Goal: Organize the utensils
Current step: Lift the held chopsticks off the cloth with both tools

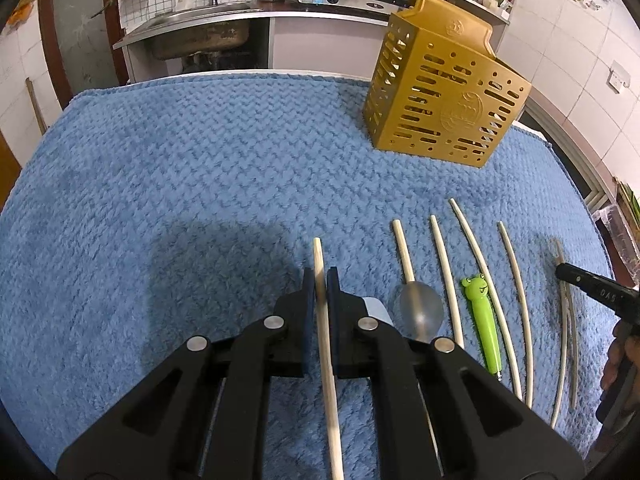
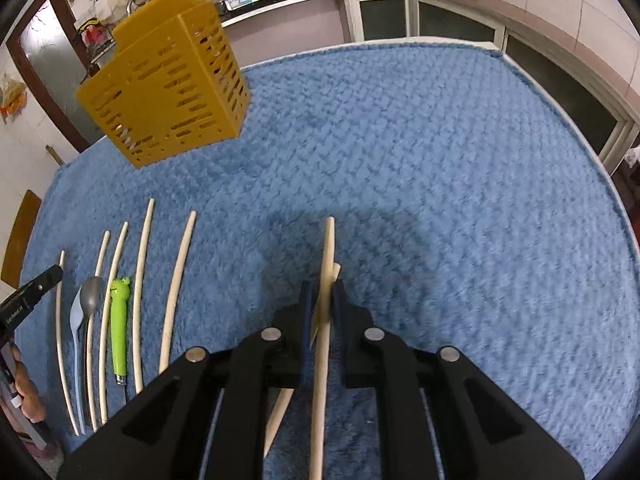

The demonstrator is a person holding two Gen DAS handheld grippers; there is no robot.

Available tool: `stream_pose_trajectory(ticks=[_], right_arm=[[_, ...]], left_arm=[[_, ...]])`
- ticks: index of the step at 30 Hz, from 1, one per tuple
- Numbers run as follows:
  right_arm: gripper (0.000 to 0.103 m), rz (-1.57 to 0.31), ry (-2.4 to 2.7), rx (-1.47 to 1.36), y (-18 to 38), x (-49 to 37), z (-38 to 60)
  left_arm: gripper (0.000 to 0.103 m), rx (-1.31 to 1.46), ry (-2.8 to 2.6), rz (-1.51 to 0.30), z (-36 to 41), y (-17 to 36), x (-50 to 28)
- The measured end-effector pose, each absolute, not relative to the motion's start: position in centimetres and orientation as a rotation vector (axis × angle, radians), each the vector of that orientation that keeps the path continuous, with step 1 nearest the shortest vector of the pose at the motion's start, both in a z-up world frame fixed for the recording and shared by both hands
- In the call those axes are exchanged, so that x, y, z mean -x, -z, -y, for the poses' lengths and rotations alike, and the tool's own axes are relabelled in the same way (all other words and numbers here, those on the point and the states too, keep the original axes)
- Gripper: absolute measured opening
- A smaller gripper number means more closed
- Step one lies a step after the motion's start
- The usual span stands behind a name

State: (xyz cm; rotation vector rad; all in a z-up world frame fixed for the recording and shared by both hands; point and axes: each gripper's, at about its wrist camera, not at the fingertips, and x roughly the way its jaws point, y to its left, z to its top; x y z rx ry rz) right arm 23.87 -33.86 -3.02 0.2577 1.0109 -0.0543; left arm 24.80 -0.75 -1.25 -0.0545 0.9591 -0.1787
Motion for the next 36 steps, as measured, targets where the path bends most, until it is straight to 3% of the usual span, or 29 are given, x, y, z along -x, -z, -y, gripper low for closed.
stream_pose_trajectory(ticks=[11, 28, 36], right_arm=[[0.01, -0.941, 0.023, -0.262, -0.8, -22.4, 32.8], [0.014, -1.014, 0.022, -0.156, 2.5, -24.6, 31.8], [0.009, -1.07, 0.039, -0.156, 2.7, -25.2, 32.3]], left_arm=[[0.005, 0.114, 0.21, -0.935, -0.6, -1.5, -24.2], [0.005, 0.103, 0.197, -0.95, -0.5, -0.4, -24.1], [0.005, 0.116, 0.189, -0.952, -1.0, -0.3, -24.0]])
